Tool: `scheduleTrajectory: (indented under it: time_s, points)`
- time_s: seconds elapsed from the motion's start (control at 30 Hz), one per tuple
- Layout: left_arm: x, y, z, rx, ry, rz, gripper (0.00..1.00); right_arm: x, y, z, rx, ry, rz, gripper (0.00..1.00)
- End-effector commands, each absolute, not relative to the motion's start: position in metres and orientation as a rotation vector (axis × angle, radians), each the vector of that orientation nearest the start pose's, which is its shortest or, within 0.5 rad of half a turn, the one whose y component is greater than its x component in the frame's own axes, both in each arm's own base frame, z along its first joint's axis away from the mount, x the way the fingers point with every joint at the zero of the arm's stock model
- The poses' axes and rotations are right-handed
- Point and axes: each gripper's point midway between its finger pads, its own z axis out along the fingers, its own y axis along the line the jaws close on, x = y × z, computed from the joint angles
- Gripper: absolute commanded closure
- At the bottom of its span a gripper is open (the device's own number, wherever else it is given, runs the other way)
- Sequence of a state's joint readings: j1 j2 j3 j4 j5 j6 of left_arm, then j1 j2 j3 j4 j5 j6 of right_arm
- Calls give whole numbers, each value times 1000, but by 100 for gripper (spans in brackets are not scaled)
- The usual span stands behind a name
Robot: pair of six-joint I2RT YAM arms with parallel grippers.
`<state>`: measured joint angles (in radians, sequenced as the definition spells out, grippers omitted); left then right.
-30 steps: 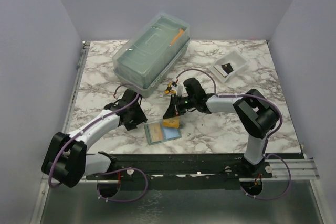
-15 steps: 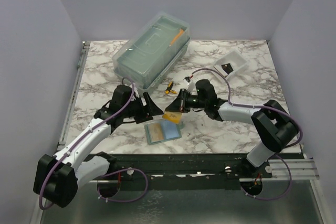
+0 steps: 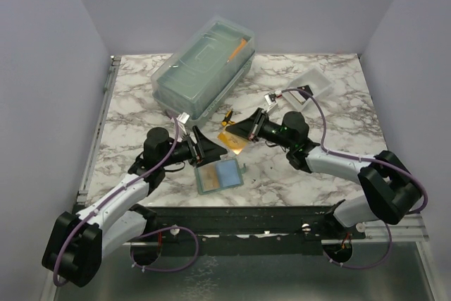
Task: Put the credit cards into the card holder
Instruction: Insert the credit card into the card holder.
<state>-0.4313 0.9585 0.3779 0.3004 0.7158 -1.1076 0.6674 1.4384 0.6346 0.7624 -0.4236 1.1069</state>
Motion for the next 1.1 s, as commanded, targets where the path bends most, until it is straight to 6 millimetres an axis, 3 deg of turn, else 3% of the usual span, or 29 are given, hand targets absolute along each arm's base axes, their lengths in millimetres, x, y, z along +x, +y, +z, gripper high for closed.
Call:
scheduleTrajectory:
  time_s: [0.0, 0.2, 0.47, 0.73, 0.9, 1.07]
  points:
    - [187, -252, 220, -3, 1954, -1757, 17, 274, 335, 239, 98, 1751, 1662, 100]
    - [189, -252, 227, -3, 1907, -1771, 26, 278, 338, 251, 103, 1695, 1696, 100]
    - [204, -255, 237, -32, 1841, -1770, 31, 272, 344, 244, 88, 1718, 1757, 100]
    - [226, -259, 235, -77, 1820, -1736, 44, 261, 345, 244, 69, 1724, 1789, 100]
    - [235, -262, 231, -70, 1815, -1724, 57, 255, 342, 241, 69, 1723, 1805, 100]
    - [238, -266, 226, -57, 1818, -1742, 87, 251, 343, 241, 51, 1717, 1830, 100]
